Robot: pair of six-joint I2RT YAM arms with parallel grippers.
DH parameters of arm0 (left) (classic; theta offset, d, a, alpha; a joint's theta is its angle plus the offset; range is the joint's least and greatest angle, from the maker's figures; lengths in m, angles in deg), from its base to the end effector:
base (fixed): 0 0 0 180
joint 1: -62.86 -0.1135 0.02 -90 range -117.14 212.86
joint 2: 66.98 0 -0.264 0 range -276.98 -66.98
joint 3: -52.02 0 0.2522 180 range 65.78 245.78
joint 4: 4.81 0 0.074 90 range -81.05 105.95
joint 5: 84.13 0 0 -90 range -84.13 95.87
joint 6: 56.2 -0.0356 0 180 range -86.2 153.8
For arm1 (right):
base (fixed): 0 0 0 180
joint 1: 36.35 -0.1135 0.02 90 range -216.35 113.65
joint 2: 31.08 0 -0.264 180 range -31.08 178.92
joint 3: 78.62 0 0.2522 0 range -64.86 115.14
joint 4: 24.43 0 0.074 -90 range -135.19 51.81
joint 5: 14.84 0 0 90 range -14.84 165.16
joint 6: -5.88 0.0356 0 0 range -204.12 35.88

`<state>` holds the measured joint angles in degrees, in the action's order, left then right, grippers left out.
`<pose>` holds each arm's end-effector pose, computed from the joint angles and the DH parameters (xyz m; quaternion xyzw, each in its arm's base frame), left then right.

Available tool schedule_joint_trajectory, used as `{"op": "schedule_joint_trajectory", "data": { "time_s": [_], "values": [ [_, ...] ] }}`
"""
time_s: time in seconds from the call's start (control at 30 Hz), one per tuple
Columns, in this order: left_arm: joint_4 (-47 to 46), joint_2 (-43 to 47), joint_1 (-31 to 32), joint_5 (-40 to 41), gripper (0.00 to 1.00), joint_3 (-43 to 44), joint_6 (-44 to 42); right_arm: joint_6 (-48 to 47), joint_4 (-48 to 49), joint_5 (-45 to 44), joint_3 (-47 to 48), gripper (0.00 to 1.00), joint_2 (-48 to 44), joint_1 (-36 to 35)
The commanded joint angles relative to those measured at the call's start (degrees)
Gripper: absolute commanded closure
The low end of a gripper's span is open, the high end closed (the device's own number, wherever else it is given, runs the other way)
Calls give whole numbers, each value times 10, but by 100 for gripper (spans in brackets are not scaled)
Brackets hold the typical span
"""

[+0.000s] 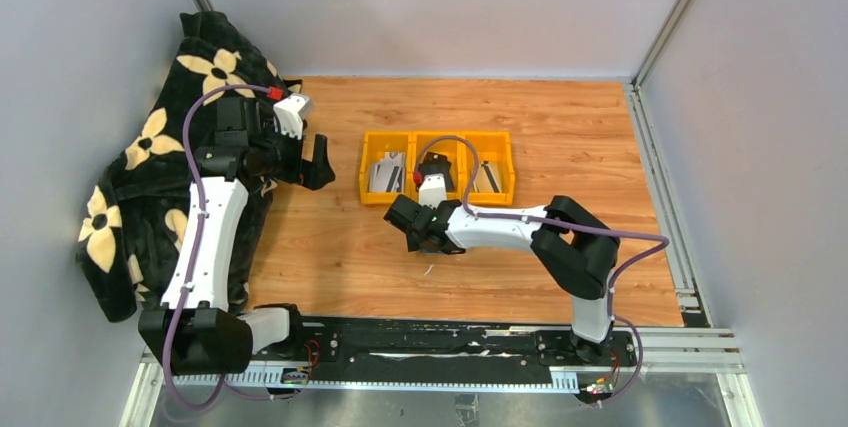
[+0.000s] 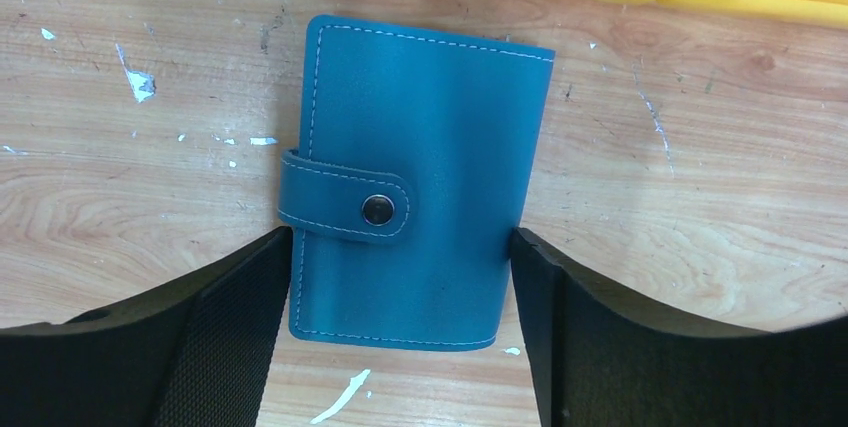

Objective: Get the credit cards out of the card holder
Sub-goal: Open the card holder at the center of the board.

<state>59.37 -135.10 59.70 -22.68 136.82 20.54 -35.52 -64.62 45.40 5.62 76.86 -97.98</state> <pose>0.2349 -0.0041 0.3533 0.1685 0.8919 -0.1773 0.3805 0.1954 0.3246 0.1691 -0.0492 0.9420 0.0360 0.3301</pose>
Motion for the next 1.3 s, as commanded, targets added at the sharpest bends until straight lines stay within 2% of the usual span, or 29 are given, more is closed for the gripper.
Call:
{"op": "schedule_joint_trajectory", "data": {
  "time_s": [0.0,0.2,0.37,0.4,0.6,0.87,1.27],
  "values": [
    [13,6,3,-13,0,13,-1,18,4,17,-33,21,6,-2],
    [13,-2,5,-43,0,9,15,-17,104,58,-112,30,-64,-1],
    [13,-7,25,-63,0,-17,30,-51,188,89,-178,31,-136,-6],
    [13,-8,45,-68,0,-23,34,-59,201,94,-187,31,-147,-9],
    [-4,-20,70,-119,0,-55,86,-111,258,96,-215,32,-213,-37],
    [-4,-48,104,-141,0,-74,154,-168,303,114,-187,32,-259,-53],
    [-22,-60,105,-215,1,-56,243,-203,332,121,-119,32,-289,-56]
  ]
}}
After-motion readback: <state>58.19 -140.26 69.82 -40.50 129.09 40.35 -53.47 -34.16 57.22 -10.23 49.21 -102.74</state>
